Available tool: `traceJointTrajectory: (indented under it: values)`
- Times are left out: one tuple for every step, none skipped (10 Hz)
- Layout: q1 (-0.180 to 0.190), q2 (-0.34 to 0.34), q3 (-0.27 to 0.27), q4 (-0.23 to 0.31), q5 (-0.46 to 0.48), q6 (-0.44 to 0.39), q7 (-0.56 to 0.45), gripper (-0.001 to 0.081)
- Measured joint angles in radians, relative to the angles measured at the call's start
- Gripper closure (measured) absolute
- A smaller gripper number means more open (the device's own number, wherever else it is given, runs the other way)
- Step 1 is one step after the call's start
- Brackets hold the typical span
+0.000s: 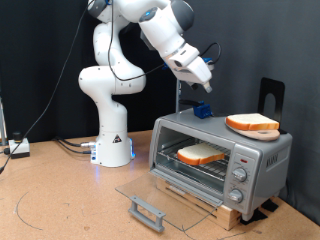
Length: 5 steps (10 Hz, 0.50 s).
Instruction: Make a piece of toast with the oven
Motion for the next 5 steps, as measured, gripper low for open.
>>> traceJointTrajectory:
  values:
    - [-0.026, 0.008, -0.027, 0.005, -0.023, -0.005, -0.002, -0.0001]
    - [-0.053, 0.015, -0.053, 0.009, -0.047, -0.006, -0.011, -0.0001]
    - [-0.078, 0.023, -0.078, 0.011, -0.071, -0.007, -0.024, -0.0001]
    - [-0.101, 0.032, -0.104, 0.015, -0.100, -0.015, -0.036, -0.0001]
    - [-0.123, 0.045, -0.133, 0.021, -0.134, -0.030, -0.046, -0.0001]
